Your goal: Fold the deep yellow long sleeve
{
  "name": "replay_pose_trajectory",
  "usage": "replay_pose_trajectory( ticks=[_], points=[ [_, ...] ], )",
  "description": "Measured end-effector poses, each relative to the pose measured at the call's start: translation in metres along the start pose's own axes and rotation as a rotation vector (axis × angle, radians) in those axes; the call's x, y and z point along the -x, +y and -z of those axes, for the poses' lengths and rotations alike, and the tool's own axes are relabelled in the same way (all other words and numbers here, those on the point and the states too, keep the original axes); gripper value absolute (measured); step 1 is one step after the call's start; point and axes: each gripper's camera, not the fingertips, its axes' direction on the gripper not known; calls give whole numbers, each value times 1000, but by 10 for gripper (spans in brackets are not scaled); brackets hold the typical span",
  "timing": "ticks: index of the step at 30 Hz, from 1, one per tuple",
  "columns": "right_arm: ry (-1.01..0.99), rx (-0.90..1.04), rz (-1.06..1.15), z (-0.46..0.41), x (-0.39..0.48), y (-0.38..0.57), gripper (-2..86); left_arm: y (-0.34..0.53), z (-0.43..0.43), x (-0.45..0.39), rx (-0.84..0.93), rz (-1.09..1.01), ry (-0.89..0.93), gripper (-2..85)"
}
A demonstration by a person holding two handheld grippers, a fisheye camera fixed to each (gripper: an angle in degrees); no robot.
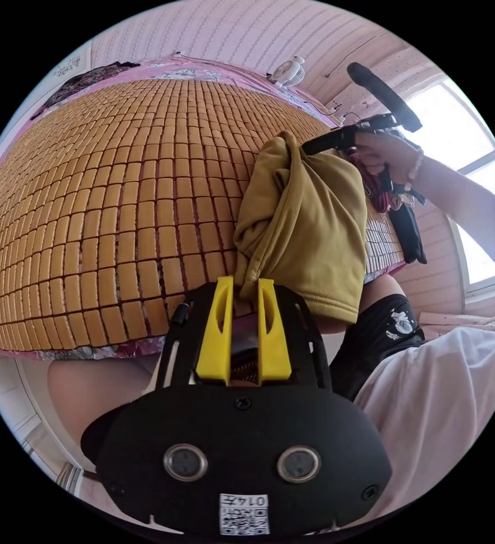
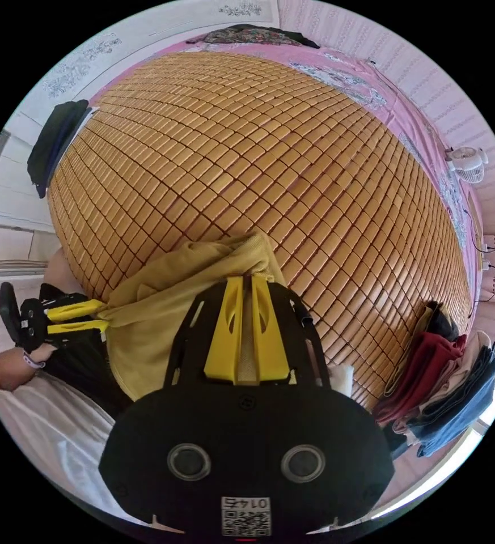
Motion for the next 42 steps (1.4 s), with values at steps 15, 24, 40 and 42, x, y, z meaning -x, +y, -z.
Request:
replay_pose_trajectory(
  ticks=[15,24,40,42],
  points=[
    [-371,106,-91,-45,-85,-34,80,42,10,12,-5,-14,31,53],
    [-651,-333,50,45,-78,45,58,131,106,7,-202,8,-16,50],
    [-779,-349,586,137,135,-124,56,334,290,76,-637,370,-246,49],
    [-778,-313,679,160,185,-183,57,343,328,100,-689,357,-315,49]
  ],
)
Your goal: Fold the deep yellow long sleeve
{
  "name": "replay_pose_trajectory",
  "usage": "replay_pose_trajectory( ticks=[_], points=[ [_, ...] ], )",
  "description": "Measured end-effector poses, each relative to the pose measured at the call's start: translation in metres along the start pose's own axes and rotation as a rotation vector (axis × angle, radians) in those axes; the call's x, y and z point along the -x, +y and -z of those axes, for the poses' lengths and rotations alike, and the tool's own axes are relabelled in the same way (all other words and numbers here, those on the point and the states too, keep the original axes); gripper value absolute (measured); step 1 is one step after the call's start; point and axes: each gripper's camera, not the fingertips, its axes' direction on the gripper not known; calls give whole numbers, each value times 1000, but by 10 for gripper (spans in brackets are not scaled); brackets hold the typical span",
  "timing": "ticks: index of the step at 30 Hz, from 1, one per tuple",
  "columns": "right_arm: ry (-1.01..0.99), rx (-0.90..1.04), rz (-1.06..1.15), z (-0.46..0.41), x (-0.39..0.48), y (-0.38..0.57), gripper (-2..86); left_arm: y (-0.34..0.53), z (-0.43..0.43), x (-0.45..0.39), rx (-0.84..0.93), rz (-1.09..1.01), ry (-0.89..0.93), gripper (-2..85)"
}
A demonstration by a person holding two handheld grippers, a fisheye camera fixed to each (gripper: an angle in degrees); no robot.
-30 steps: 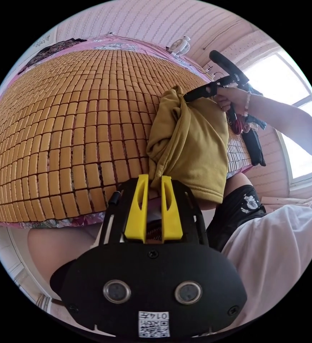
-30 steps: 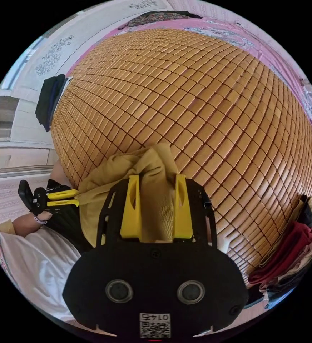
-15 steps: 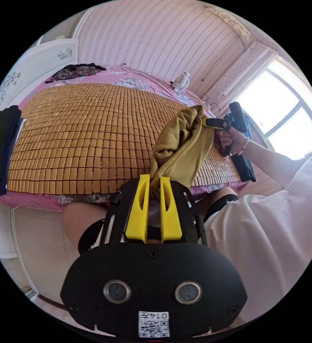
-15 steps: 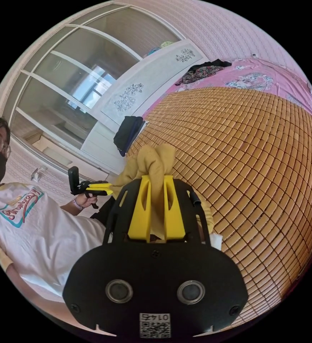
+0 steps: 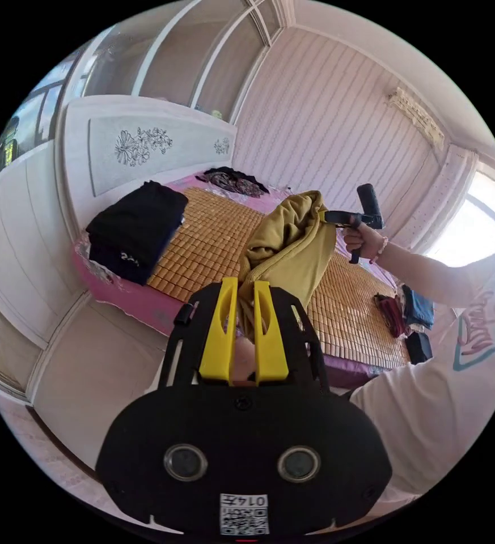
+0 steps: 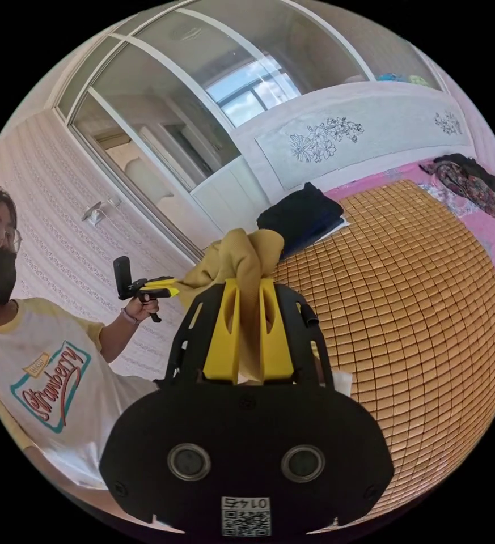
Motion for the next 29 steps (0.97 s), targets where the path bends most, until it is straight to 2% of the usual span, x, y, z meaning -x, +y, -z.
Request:
replay_pose_trajectory(
  ticks=[2,5,7,9,11,16,19,21,22,23,26,29],
  points=[
    [5,40,43,-17,1,-64,59,-28,16,26,-34,-4,-21,49],
    [48,58,-58,-49,-12,-174,84,-84,28,82,-98,76,-146,56],
    [129,40,-182,-65,-25,-222,123,-111,19,132,-90,248,-217,83],
    [207,65,-323,-76,-34,-245,153,-112,1,197,-65,509,-221,128],
    [221,10,-271,-75,-27,-230,146,-93,-12,219,-46,614,-240,133],
    [305,158,-140,-67,-29,-100,128,-43,-40,179,-50,513,-224,123],
    [350,190,-197,-36,-15,34,105,-22,-65,133,2,428,-170,91],
    [458,286,-312,-9,13,144,79,-15,-85,89,60,340,-81,47],
    [498,304,-349,0,23,170,72,-15,-90,75,72,305,-48,32],
    [595,339,-405,17,49,218,50,-16,-100,43,91,212,27,4],
    [962,389,-527,56,132,315,3,-22,-125,-64,154,-91,244,-7],
    [1021,331,-727,93,200,396,-7,-21,-153,-191,266,-399,379,-9]
  ],
)
